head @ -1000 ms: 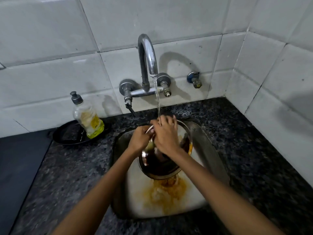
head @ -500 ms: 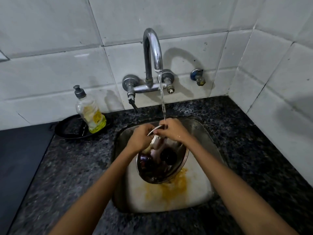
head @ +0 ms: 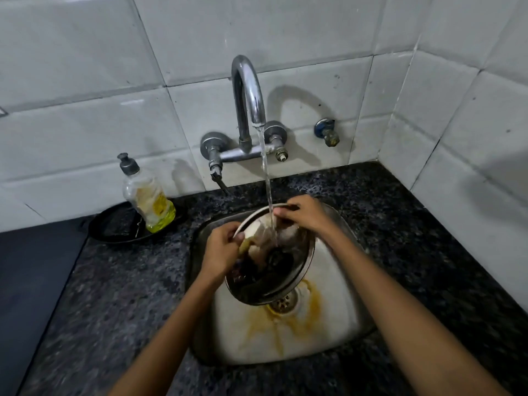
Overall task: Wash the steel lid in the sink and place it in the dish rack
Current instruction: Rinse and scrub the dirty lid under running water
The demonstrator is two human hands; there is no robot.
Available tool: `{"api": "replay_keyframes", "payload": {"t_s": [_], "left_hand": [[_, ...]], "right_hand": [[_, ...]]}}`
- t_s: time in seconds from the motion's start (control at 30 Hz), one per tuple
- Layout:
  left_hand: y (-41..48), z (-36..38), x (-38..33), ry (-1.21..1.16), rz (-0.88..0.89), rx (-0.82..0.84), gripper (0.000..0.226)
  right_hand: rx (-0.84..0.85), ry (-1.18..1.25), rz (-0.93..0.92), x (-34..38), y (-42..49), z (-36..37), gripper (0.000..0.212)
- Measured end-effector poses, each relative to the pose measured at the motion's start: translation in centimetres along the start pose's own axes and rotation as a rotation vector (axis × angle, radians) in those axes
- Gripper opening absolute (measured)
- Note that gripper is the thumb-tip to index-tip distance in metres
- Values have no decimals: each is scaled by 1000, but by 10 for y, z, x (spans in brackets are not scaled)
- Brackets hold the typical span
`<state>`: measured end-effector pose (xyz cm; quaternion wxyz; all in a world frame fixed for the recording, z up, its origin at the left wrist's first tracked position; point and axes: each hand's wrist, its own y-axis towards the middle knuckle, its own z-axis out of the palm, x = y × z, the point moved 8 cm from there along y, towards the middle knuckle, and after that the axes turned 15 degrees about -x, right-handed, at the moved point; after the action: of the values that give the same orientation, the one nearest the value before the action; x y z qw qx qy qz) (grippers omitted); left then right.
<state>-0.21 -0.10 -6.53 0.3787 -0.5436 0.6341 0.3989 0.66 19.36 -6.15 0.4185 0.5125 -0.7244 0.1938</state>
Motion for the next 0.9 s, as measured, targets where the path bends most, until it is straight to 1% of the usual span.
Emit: {"api": "replay_keyframes", "payload": {"t_s": [0.03, 0.07, 0.13, 0.17, 0.2, 0.23, 0.27, 0.3, 0.37, 0.4, 0.43, 0.5, 0.57, 0.63, 0.67, 0.7, 0.77, 0.8, 0.83, 0.9], "left_hand": [[-3, -2, 5, -57, -54, 22, 20], [-3, 0, 4, -59, -62, 61, 19], [1, 14, -4, 103, 51, 165, 19], [2, 22, -9, 209, 119, 206, 16], [4, 27, -14, 281, 163, 226, 18], [4, 29, -16, 296, 182, 221, 24], [4, 29, -13, 276, 163, 191, 27], [5, 26, -10, 234, 131, 136, 28], [3, 20, 5, 146, 13, 17, 27], [1, 19, 15, 96, -66, -32, 29], [-1, 21, 25, 37, -154, -74, 31], [-7, 25, 40, -90, -356, -134, 33], [-13, 23, 50, -243, -518, -201, 35], [-19, 18, 61, -412, -633, -249, 34], [-21, 16, 68, -464, -679, -264, 33], [-24, 13, 75, -488, -711, -285, 32], [-30, 12, 87, -486, -769, -317, 29], [-34, 15, 90, -521, -797, -310, 28], [-36, 20, 91, -564, -807, -284, 27], [-37, 27, 86, -629, -796, -223, 26]], "right_hand": [[-9, 25, 47, -12, 0, -5, 40], [-8, 37, 64, -15, -2, -4, 38], [50, 3, -10, 3, -7, 9, 31], [103, -32, -76, 18, -11, 21, 24], [138, -77, -133, 31, -14, 30, 18], [147, -96, -170, 39, -14, 35, 19], [121, -86, -169, 40, -14, 34, 24], [64, -74, -142, 36, -12, 31, 32], [-60, -103, -38, 23, -18, 33, 50], [-85, -127, 1, 17, -26, 45, 57], [-92, -147, -3, 17, -38, 59, 59], [-85, -201, -96, 26, -67, 89, 57], [-85, -164, -172, 26, -91, 100, 54], [-87, -87, -194, 19, -112, 95, 61], [-70, -128, -241, 17, -121, 95, 61], [-59, -211, -326, 18, -129, 97, 59], [-38, -470, -542, 24, -136, 106, 56], [3, -570, -594, 26, -131, 110, 56], [31, -614, -613, 28, -121, 111, 56], [78, -652, -591, 30, -96, 104, 59]]}}
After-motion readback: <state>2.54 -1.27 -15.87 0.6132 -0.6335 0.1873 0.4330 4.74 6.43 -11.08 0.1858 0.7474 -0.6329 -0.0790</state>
